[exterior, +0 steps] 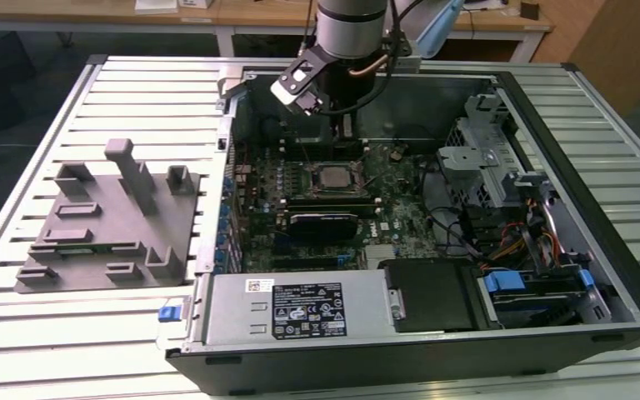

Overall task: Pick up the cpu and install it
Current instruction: 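Place the cpu into insertion slot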

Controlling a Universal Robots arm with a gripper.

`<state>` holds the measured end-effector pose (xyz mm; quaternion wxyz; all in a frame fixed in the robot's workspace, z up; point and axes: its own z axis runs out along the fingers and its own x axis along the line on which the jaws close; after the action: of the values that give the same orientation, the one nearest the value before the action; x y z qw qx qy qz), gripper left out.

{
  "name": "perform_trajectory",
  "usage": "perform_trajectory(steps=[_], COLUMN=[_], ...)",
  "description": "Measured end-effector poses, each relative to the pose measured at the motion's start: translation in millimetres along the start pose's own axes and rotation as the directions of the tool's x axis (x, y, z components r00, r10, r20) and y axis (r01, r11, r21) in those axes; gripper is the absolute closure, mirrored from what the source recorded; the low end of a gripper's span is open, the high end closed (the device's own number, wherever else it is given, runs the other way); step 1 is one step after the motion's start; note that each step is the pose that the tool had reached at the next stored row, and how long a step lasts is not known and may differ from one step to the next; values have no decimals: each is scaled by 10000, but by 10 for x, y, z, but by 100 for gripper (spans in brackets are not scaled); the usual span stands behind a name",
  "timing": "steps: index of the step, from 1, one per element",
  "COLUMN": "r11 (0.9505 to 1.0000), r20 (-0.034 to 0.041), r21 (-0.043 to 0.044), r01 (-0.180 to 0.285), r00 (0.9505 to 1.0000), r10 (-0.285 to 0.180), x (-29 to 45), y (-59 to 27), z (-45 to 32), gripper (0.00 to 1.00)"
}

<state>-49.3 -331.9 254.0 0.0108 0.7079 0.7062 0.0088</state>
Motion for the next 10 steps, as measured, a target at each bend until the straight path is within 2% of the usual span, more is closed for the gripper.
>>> perform_trajectory(steps=[2,4,10], r11=[10000,10000,10000], r20=[0,-2,-1], r21=[0,0,0], r01=[0,2,0], r00=[10000,10000,10000], r10=[0,-2,0], x=[0,-14,-136], y=[1,2,2], z=[-45,-50,-50], gripper=[89,89,89])
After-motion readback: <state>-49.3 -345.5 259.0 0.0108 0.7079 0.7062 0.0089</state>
